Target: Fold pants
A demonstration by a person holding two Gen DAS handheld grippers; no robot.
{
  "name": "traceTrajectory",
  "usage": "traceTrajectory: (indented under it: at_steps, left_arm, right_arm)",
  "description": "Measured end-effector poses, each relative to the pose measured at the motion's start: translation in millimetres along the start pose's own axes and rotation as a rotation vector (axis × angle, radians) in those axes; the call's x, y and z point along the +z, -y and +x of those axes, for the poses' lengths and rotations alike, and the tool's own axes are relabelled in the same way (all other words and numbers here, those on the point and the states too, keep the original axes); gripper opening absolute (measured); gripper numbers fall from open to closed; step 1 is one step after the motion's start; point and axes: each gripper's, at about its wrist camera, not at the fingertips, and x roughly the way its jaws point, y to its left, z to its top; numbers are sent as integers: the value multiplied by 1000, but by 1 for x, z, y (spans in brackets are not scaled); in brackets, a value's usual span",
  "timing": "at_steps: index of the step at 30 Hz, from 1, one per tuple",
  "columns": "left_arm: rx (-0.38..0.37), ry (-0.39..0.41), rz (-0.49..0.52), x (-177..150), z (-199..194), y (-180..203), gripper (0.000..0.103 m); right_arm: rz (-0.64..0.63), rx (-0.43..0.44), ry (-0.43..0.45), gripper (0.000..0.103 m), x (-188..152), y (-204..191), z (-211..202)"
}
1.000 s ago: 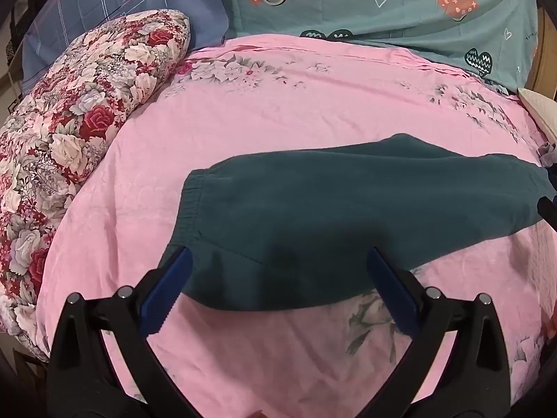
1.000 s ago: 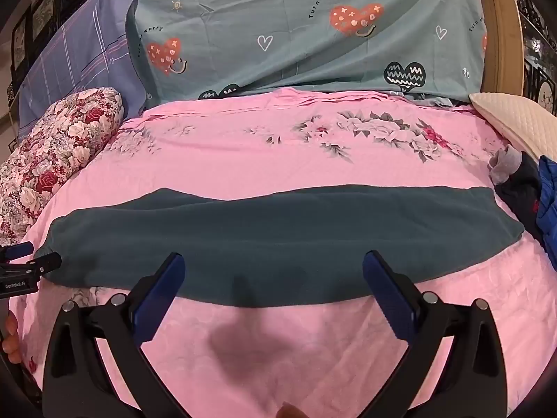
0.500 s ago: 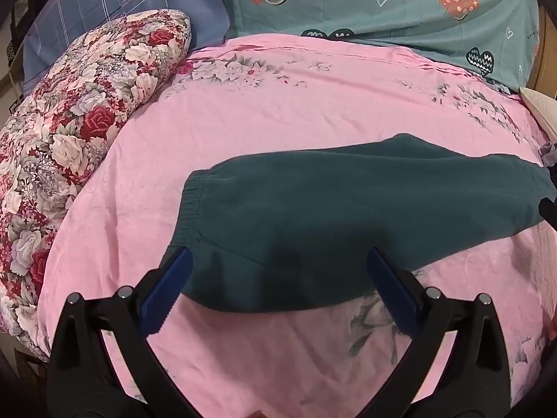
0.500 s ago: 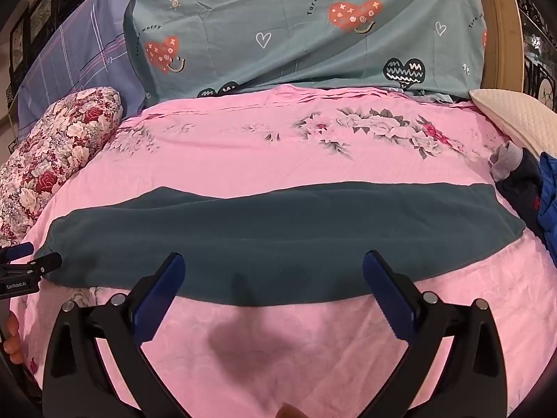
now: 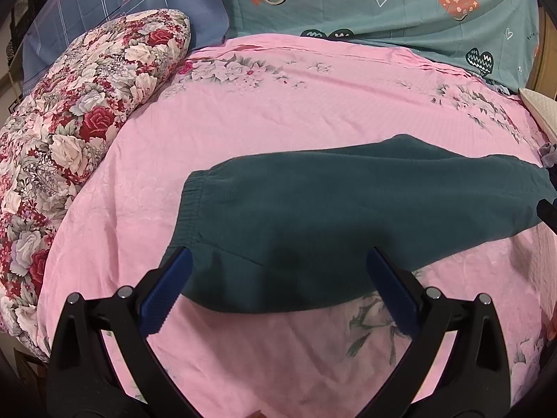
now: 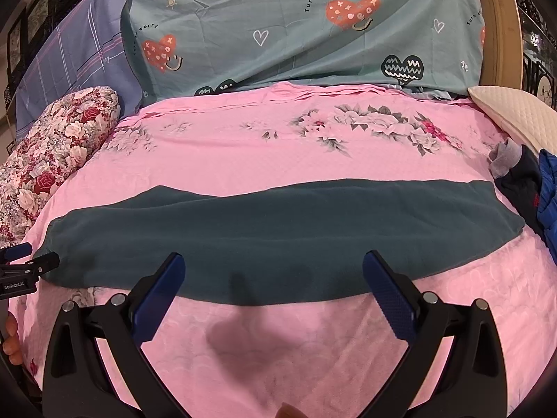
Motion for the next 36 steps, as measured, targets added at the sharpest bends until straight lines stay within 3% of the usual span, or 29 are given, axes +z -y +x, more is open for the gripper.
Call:
traceTrajectory:
  at_steps: [36]
  left_arm:
    - [-10,-13,-19,-4,5,-5,101]
  right_arm:
    - [15,-7,-17,102,2,2,1]
